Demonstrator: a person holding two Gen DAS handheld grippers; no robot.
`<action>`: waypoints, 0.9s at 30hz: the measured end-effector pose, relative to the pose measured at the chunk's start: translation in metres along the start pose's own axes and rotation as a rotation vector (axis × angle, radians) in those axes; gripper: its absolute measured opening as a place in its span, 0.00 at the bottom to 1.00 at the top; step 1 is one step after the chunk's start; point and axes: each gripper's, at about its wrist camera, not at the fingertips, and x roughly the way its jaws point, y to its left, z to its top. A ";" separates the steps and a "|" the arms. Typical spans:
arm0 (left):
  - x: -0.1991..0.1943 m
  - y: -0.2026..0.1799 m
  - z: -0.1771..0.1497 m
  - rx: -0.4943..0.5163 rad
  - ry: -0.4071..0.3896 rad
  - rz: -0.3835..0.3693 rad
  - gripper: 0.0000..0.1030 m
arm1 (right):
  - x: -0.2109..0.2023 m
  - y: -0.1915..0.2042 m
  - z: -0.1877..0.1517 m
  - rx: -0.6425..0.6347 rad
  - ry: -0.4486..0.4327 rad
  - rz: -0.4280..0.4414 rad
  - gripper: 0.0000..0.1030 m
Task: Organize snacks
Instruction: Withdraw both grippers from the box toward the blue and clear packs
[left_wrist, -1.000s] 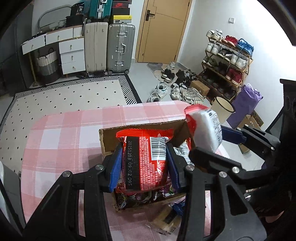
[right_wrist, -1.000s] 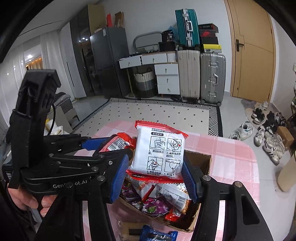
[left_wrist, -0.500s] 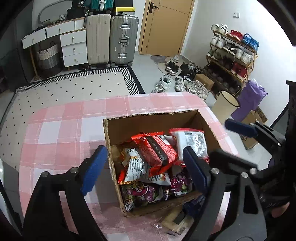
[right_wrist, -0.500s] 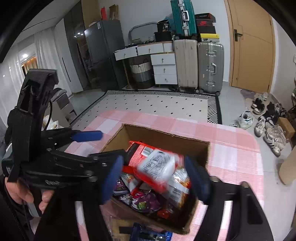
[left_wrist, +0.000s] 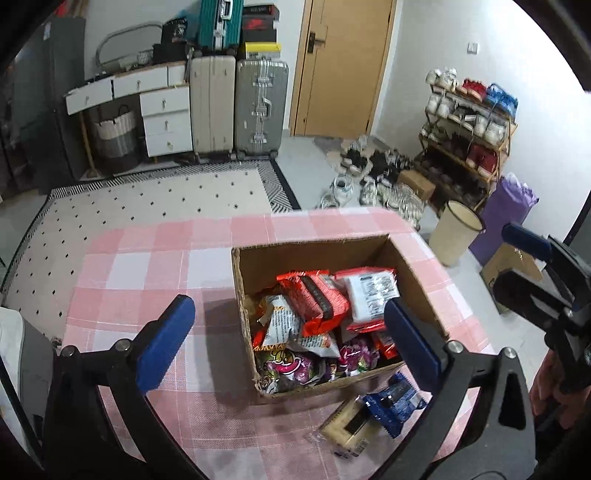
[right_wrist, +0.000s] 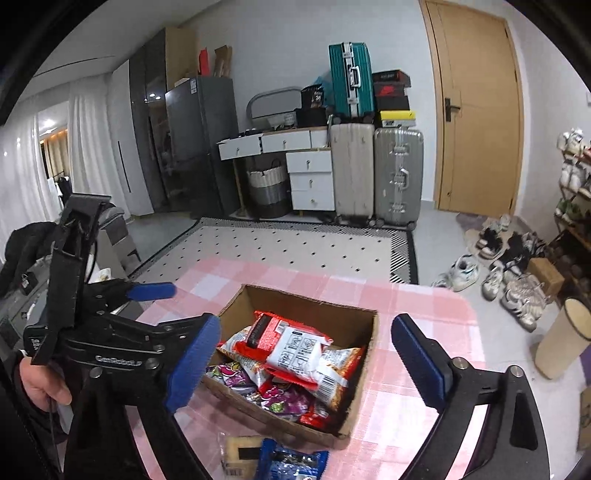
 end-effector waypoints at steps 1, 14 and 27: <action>-0.006 -0.001 0.000 -0.001 -0.007 0.002 0.99 | -0.004 0.001 0.001 0.000 -0.007 -0.004 0.95; -0.066 -0.015 -0.014 0.025 -0.069 0.038 0.99 | -0.061 0.017 -0.015 0.004 -0.056 -0.022 0.99; -0.111 -0.020 -0.047 -0.003 -0.096 0.047 0.99 | -0.104 0.031 -0.040 0.000 -0.086 -0.030 0.99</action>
